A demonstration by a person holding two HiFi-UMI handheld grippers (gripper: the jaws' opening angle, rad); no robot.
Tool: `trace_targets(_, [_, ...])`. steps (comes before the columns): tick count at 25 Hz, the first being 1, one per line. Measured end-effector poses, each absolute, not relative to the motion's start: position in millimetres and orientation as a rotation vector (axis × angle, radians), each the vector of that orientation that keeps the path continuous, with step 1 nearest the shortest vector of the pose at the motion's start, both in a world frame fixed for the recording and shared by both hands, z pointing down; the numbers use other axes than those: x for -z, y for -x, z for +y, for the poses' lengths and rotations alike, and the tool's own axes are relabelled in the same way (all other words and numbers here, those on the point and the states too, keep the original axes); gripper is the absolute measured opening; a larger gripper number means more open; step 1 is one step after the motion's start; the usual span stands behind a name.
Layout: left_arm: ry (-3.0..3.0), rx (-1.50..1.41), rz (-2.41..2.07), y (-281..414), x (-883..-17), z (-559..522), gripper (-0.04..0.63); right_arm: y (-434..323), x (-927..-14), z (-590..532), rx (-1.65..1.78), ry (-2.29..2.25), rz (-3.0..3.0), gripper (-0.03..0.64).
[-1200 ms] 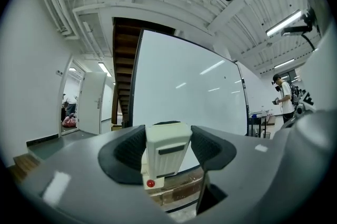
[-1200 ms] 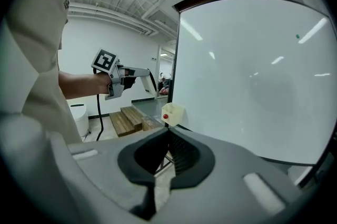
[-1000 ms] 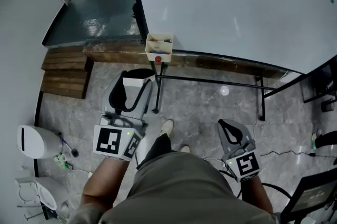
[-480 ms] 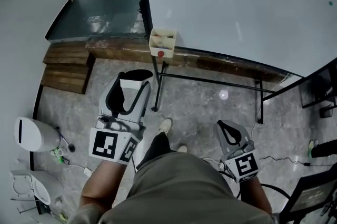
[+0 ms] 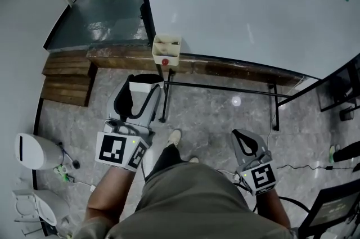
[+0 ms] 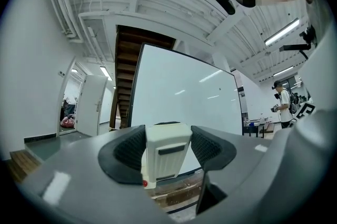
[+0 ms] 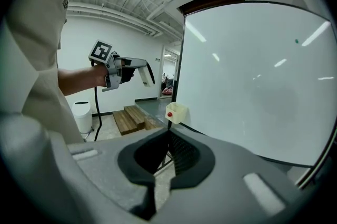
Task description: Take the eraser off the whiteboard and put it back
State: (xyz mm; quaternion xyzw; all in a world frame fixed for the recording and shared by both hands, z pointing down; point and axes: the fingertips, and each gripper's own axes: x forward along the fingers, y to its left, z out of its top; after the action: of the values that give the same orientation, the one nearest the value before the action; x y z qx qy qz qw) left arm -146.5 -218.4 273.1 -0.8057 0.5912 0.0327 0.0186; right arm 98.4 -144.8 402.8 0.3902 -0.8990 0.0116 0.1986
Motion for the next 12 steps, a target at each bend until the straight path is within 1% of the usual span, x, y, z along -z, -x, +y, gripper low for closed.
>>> trace_targets(12, [2.564,-0.034,1.805,136,-307,-304,0.273,-117,-399,-171,-0.081,-1.246,-2.452,0.003])
